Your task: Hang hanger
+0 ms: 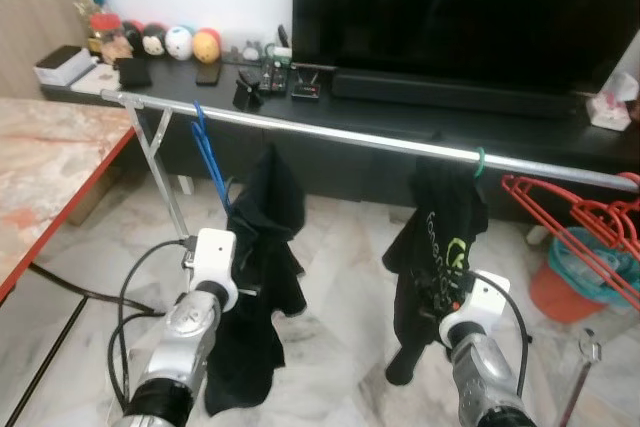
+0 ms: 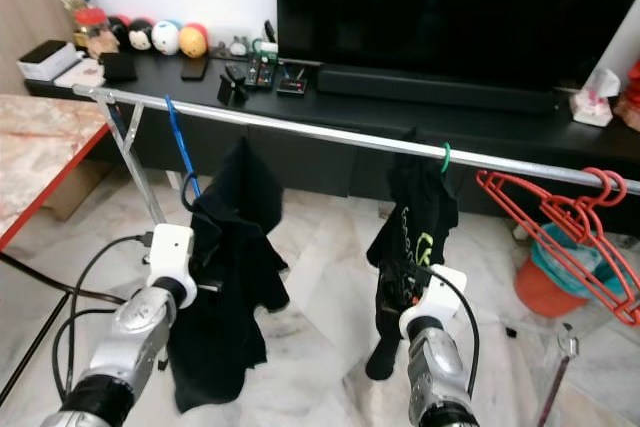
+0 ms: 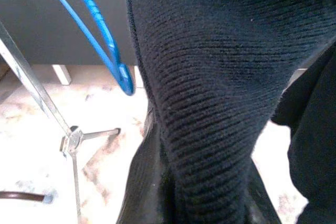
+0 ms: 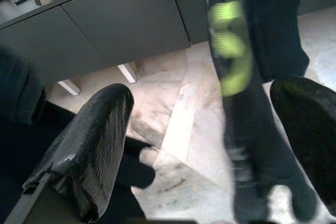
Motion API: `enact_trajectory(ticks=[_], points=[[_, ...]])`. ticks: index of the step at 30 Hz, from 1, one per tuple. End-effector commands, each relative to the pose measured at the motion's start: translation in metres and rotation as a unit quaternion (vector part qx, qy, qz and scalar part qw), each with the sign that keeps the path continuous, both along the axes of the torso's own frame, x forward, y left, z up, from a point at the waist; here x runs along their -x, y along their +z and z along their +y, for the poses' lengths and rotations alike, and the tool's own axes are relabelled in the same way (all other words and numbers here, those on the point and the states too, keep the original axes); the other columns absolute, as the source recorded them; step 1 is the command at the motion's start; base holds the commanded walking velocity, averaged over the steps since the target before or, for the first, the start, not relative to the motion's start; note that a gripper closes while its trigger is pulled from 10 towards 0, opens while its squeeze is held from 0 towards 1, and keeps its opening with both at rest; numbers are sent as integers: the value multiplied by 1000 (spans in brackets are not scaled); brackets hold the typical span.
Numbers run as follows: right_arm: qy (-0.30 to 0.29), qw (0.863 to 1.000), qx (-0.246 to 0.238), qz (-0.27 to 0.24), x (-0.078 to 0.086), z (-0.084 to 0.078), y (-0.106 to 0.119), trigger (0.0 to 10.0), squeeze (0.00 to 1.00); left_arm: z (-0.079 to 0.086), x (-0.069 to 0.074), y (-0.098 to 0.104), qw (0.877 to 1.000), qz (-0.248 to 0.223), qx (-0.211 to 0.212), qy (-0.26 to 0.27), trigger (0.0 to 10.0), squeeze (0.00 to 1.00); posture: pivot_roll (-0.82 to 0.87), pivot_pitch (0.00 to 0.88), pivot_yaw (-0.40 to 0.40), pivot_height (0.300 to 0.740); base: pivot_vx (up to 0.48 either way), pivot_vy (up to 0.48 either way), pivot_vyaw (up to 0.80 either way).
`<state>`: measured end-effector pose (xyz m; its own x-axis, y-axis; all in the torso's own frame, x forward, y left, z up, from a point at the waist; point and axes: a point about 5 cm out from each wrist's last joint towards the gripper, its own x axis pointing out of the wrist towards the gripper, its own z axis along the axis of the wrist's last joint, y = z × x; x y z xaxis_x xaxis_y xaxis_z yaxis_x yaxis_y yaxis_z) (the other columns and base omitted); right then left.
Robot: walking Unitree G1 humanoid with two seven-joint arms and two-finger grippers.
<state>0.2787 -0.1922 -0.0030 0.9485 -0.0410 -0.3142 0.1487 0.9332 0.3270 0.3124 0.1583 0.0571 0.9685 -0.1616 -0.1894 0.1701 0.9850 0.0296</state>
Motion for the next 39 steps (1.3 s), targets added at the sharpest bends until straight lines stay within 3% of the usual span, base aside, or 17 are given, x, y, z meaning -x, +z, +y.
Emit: enact_trajectory(ticks=[1,14,20,25,27,30,34,39], points=[[-6,1000,3,-9,-1,-6,3,10000,0,-8,-3,6,1000,-18,-2,-13,10000,0,34,0,-41,740,0,-439,0],[-3,1000,-1,-15,-2,-4,5,10000,0,-9,-2,4,1000,-16,-10,-23,10000,0,35,0,-43,740,0,-434,0],[-7,1000,12,7,1,-8,0,10000,0,-7,-3,2,999,-8,-23,-22,10000,0,34,0,-42,740,0,0,0],[21,994,75,71,14,-15,-15,10000,0,4,-2,2,999,-7,-35,-3,10000,0,35,0,-45,740,0,0,0],[18,993,81,80,17,-18,-17,10000,0,7,-1,2,999,-8,-38,0,10000,0,35,0,-45,740,0,0,0],[11,989,94,110,26,-29,-24,10000,0,23,2,2,998,-7,-54,11,10000,0,40,0,-45,740,0,0,0],[16,984,100,149,39,-31,-35,10000,0,41,8,0,998,-2,-64,18,10000,0,44,0,-47,740,0,0,0],[24,979,98,179,49,-25,-45,10000,0,42,10,0,998,-1,-56,22,10000,0,49,0,-50,740,0,0,0]])
